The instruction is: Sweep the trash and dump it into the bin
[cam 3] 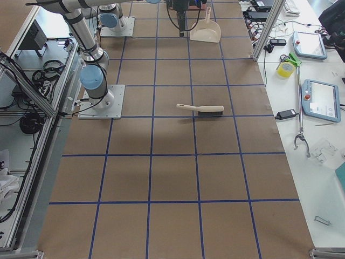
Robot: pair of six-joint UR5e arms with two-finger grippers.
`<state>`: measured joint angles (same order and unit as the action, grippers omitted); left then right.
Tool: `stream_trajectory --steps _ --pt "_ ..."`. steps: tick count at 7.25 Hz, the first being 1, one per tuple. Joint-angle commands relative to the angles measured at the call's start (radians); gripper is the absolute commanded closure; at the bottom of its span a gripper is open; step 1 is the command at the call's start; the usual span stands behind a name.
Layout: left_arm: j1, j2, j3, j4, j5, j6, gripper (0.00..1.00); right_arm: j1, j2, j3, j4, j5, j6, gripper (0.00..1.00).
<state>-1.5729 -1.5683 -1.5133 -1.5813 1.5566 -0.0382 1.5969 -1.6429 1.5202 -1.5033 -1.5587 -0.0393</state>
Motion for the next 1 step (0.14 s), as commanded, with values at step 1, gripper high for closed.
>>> stream_trajectory --steps 1 --pt "0.001 0.001 -0.002 0.001 -0.001 0.000 0.00 0.000 0.000 0.000 0.000 0.000 -0.001 0.00"
